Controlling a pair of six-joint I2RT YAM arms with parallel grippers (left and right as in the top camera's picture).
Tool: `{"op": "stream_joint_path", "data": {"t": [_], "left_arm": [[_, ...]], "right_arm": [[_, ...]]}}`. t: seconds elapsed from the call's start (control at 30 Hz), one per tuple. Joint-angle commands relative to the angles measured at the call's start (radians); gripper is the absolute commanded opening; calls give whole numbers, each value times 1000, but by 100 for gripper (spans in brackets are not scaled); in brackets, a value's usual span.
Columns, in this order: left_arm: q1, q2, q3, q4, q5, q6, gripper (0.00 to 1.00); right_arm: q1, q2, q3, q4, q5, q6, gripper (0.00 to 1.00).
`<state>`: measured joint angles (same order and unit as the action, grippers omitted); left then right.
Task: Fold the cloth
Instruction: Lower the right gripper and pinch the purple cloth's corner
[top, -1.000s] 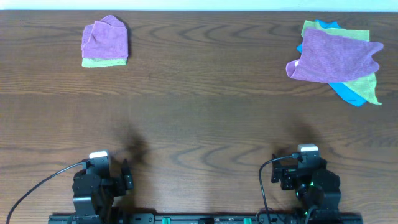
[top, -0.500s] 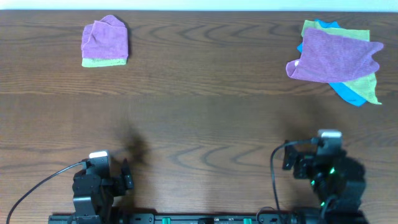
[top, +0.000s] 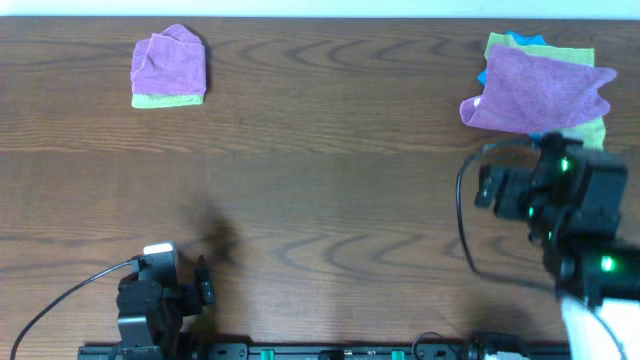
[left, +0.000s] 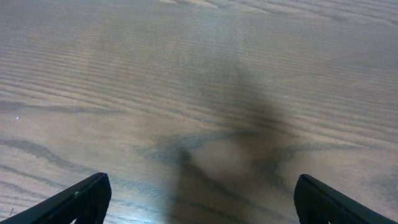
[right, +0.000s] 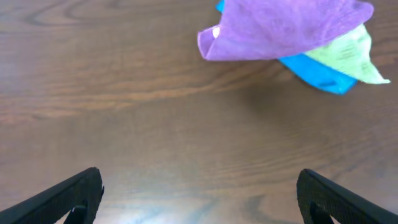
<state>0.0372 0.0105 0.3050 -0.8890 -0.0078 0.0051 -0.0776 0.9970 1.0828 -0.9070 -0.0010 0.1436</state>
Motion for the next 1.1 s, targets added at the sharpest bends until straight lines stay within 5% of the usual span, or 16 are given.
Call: {"op": "stream_joint_path", "data": {"t": [0.0, 0.5, 1.07], "left_arm": [[-5, -7, -2, -2, -11, 18, 95], [-5, -7, -2, -2, -11, 18, 95], [-5, -7, -2, -1, -11, 18, 95]], "right_arm": [[-32, 123, 117, -18, 32, 24, 99], [-155, 747, 555, -13, 34, -29, 99], [-154, 1066, 570, 182, -16, -34, 99]]}}
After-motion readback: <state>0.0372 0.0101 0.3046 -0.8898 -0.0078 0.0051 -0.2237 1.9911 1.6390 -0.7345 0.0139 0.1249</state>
